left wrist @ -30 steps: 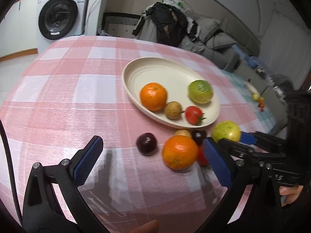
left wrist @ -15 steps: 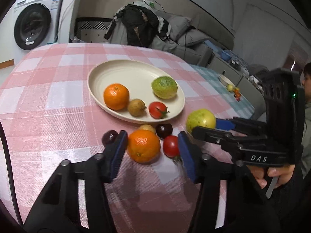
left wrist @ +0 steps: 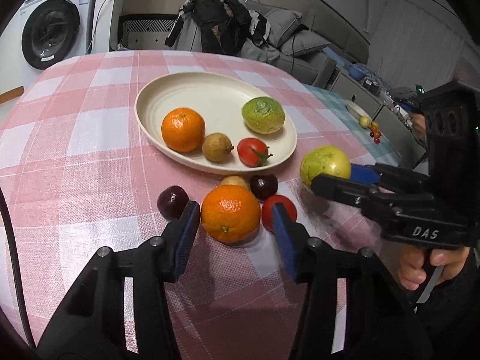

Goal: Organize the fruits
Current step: 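Carry the orange in the left tool and yellow citrus in the right tool over the plate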

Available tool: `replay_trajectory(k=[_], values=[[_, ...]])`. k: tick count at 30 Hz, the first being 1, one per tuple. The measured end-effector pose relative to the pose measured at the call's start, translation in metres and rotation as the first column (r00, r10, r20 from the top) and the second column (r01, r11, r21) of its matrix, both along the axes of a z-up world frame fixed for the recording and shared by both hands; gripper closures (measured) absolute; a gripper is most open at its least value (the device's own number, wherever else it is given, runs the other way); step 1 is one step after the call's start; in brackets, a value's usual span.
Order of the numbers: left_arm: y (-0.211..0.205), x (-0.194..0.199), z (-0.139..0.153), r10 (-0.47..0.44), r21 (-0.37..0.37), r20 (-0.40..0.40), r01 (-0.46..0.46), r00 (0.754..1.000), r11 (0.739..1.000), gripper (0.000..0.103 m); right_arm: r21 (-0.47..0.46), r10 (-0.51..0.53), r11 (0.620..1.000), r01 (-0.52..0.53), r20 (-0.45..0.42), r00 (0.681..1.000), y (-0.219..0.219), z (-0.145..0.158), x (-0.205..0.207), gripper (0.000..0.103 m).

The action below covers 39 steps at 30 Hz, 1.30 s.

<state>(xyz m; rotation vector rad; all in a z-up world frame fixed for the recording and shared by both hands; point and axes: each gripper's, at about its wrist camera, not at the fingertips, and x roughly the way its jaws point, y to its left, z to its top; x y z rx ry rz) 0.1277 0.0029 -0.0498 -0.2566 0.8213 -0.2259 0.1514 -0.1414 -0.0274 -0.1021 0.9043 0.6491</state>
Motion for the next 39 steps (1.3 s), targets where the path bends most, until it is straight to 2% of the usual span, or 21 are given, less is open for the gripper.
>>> replay_trajectory(k=[4, 13, 23, 28, 39], values=[[-0.001, 0.001, -0.001, -0.004, 0.003, -0.004, 0.004, 1.0, 1.0, 0.063, -0.001, 0.004, 1.0, -0.004, 0.006, 1.0, 0.001, 0.002, 0.0, 0.051], [-0.003, -0.005, 0.005, -0.018, 0.007, 0.037, 0.017, 0.999, 1.0, 0.064, 0.008, -0.005, 1.0, 0.005, 0.016, 1.0, 0.001, 0.004, 0.0, 0.051], [0.015, -0.013, 0.018, 0.062, -0.02, 0.099, -0.06, 0.993, 0.998, 0.064, 0.041, -0.016, 0.999, 0.013, 0.058, 0.998, 0.001, 0.014, 0.001, 0.051], [0.019, -0.006, 0.018, 0.09, -0.017, 0.076, -0.089, 0.993, 0.996, 0.064, 0.045, -0.022, 0.999, 0.019, 0.061, 0.998, 0.004, 0.017, 0.006, 0.051], [0.021, 0.018, 0.033, 0.102, 0.014, 0.094, -0.103, 0.99, 0.995, 0.064, 0.031, 0.01, 0.999, -0.012, 0.06, 0.998, 0.014, 0.021, 0.015, 0.051]])
